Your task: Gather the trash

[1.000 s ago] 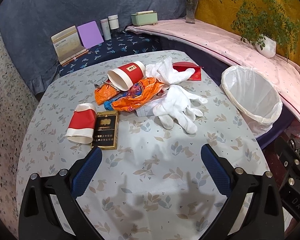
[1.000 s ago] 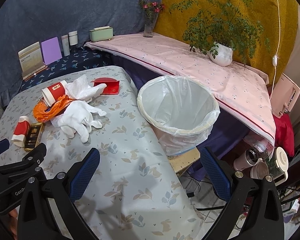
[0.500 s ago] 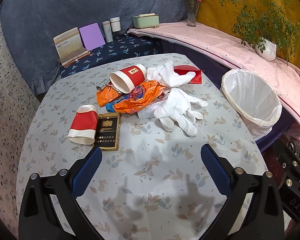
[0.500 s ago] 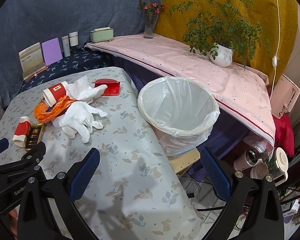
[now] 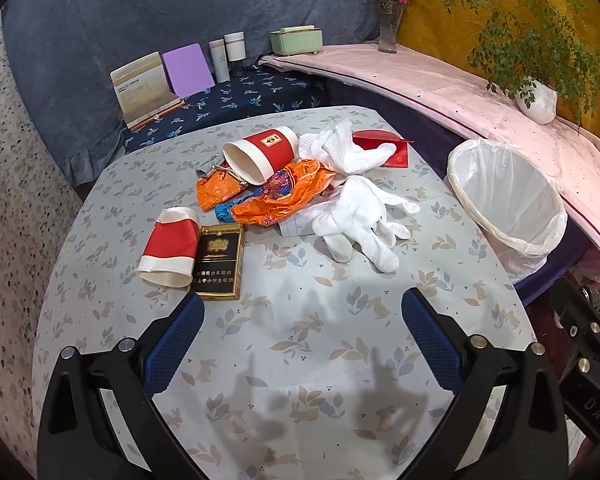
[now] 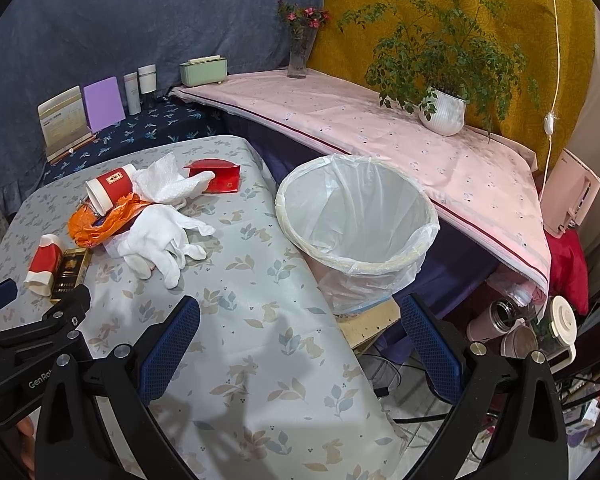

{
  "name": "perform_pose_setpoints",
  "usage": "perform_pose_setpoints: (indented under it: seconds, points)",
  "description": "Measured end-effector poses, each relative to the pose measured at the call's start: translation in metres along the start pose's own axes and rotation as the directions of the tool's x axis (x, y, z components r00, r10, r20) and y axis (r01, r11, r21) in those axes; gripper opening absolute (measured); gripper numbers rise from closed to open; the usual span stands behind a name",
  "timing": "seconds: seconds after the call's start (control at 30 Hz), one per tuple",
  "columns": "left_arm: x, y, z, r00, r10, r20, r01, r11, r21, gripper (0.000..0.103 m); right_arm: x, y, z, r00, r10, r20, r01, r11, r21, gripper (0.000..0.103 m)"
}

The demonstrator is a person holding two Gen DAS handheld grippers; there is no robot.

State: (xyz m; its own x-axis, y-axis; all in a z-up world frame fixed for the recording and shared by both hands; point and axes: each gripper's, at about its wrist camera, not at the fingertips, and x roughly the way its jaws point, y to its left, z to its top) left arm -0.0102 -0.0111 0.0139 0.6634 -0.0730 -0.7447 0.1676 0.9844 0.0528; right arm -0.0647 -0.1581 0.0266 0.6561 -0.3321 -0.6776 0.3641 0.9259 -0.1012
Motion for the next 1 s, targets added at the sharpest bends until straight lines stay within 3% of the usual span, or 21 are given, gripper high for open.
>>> perform_pose_setpoints:
  seconds: [1.0]
  points:
    - [-0.001, -0.0053, 0.0001, 1.0, -0.001, 0.02, 0.001, 1.0, 0.012, 0.094, 0.0018, -0.0077, 0.0009, 1.0, -0.007, 0.004, 0.007, 1.0, 0.015, 0.096]
